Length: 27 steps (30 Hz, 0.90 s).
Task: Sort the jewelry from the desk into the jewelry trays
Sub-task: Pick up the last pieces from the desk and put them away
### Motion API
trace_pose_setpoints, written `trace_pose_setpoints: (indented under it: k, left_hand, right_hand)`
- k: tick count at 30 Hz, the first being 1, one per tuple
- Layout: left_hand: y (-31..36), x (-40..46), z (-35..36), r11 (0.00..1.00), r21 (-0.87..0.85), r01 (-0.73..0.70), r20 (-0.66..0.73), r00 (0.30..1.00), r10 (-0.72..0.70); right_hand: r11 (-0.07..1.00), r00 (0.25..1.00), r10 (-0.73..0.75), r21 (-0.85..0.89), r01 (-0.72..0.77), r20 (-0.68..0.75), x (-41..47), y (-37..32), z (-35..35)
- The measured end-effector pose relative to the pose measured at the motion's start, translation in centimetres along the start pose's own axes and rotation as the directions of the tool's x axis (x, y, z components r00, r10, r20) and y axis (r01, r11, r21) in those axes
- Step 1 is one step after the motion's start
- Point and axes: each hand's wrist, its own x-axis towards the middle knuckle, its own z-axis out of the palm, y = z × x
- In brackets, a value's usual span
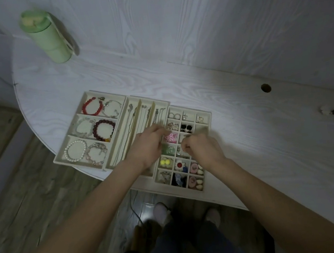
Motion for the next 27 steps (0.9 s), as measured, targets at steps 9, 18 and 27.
trace_pose_setpoints:
  k: [9,18,27]
  left_hand:
    - [0.1,0.3,0.3,0.998,0.054,-0.017,-0.034,0.999,0.019]
    - [0.7,0.4,0.2,0.999,0.045,-0.009,-0.003,1.000,0.010]
    - [0.7,0.2,0.8,0.998,0.067,-0.011,-0.006,1.000,0.011]
  right_hand:
    - [0.994,0.999,-0.004,-0.113,-0.001,-0.038,-0.7,-0.3,0.7]
    - [0.972,0.992,0.124,0.204,-0.116,-0.028,-1.6,0.1,-0.2]
    - [0.993,0.992,0.096,0.073,-0.090,-0.083,-1.1,-0.4,0.4]
